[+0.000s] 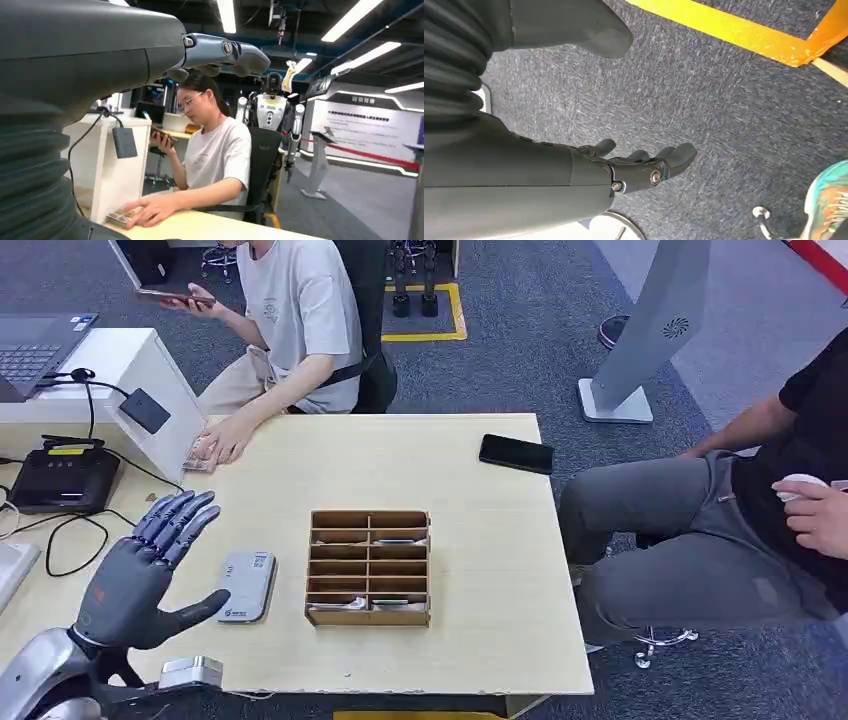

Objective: Pass the card to the sensor for recognition and then transmit it.

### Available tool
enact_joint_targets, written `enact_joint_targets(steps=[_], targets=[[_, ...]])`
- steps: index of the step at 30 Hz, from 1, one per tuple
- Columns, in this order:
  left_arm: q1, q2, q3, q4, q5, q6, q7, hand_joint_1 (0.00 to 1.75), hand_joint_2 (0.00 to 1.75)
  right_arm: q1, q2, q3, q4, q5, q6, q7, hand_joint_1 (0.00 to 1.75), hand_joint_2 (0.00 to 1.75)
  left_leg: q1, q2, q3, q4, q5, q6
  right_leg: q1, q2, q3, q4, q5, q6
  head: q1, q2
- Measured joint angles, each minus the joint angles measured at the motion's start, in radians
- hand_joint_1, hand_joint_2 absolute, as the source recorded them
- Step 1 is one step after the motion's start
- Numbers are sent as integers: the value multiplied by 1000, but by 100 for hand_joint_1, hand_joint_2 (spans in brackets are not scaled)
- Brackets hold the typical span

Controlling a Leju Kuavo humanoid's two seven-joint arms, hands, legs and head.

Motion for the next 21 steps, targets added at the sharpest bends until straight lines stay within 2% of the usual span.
enact_joint_targets(steps=[2, 5, 10, 21], targets=[[0, -1, -34, 3, -74, 15, 29, 0, 175, -1, 0, 0, 3, -1, 0, 1, 0, 175, 0, 0, 0, 0, 0, 0, 0, 0, 0, 0, 0, 0, 0, 0], [-6, -2, -100, 21, -125, 27, 68, 0, 175, -2, 2, 0, 5, -13, 5, 2, 0, 175, 0, 0, 0, 0, 0, 0, 0, 0, 0, 0, 0, 0, 0, 0], [-20, 1, -189, 58, -135, 38, 101, 0, 175, -4, 2, 0, 9, -17, 9, 7, 0, 175, 0, 0, 0, 0, 0, 0, 0, 0, 0, 0, 0, 0, 0, 0], [-44, -10, -246, 116, -135, 26, 136, 0, 175, -5, 4, 9, 12, -17, 9, 12, 0, 175, 0, 0, 0, 0, 0, 0, 0, 0, 0, 0, 0, 0, 0, 0]])
